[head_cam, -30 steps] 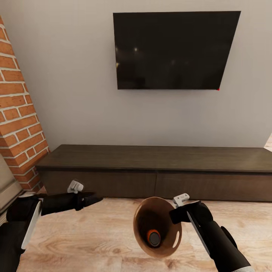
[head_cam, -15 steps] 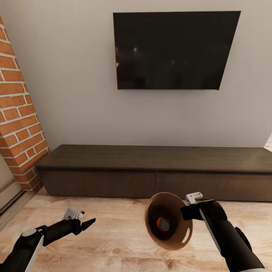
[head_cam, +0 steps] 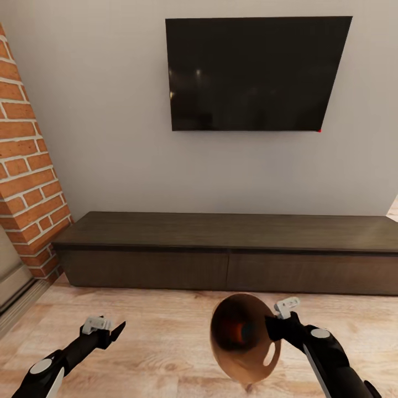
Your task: Put the three can of soda from the living room inside the tash can in the kitchen.
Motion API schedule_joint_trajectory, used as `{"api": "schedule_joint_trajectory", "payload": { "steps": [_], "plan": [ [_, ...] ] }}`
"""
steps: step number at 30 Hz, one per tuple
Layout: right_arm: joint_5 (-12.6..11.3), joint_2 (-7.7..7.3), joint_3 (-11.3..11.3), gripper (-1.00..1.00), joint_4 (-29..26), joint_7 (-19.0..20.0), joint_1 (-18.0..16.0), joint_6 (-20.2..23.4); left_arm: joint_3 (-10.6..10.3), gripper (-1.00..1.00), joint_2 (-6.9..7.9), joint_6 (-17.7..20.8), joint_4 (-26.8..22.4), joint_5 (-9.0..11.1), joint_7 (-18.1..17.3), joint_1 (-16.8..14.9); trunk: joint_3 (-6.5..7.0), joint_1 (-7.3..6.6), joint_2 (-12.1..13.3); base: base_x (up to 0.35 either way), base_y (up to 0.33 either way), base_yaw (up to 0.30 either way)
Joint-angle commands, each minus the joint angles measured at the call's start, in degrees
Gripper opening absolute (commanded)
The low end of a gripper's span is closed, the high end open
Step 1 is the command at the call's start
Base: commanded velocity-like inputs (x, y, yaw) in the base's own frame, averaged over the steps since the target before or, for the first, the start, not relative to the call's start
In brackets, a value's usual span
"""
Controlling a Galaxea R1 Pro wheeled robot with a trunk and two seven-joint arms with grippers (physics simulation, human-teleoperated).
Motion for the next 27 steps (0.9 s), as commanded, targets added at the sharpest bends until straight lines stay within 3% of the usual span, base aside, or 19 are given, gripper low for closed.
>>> {"api": "schedule_joint_trajectory", "payload": {
  "steps": [1, 4, 7, 9, 13, 22, 27],
  "plan": [
    [-0.49, 0.10, -0.02, -1.00, -0.63, 0.14, 0.53, -1.48, 0.13, 1.00, 0.00, -0.30, 0.08, 0.03, 0.50, 0.00, 0.01, -0.01, -0.01, 0.000, 0.000, 0.000],
    [-1.07, 0.17, -1.26, -1.00, 2.36, 0.25, 1.29, -6.51, 0.29, 1.00, -0.19, -0.68, 0.19, 0.02, 1.52, 0.01, 0.01, -0.01, -0.01, 0.000, 0.000, 0.000],
    [-3.19, 0.09, -6.03, -1.00, 7.48, 0.29, 1.55, -15.61, 0.41, 1.00, -0.43, -0.85, 1.57, 0.01, 1.79, 0.01, 0.01, -0.01, -0.01, -0.022, 0.010, 0.000],
    [-3.98, 0.02, -8.67, -1.00, 9.31, 0.39, 1.61, -18.63, 0.46, 1.00, -0.49, -0.93, 3.50, -0.09, 2.02, 0.01, 0.01, -0.01, -0.01, -0.167, 0.089, 0.000],
    [-4.52, -0.13, -10.34, -1.00, 10.81, 0.47, 1.68, -20.66, 0.43, 1.00, -0.46, -1.47, 4.73, -0.11, 2.71, 0.01, 0.01, -0.01, -0.01, -0.235, 0.110, 0.000],
    [-4.62, 0.02, -10.66, -1.00, 11.17, 1.14, 1.69, -21.12, 0.41, 1.00, -0.54, -1.68, 4.97, 0.17, 3.14, 0.01, 0.01, -0.01, -0.01, -0.056, 0.024, 0.000],
    [-4.62, 0.12, -10.67, -1.00, 11.21, 1.53, 1.69, -21.16, 0.39, 1.00, -0.54, -1.69, 5.05, -0.25, 3.24, 0.01, 1.07, -0.33, 0.45, -0.003, 0.001, 0.000]
  ]
}}
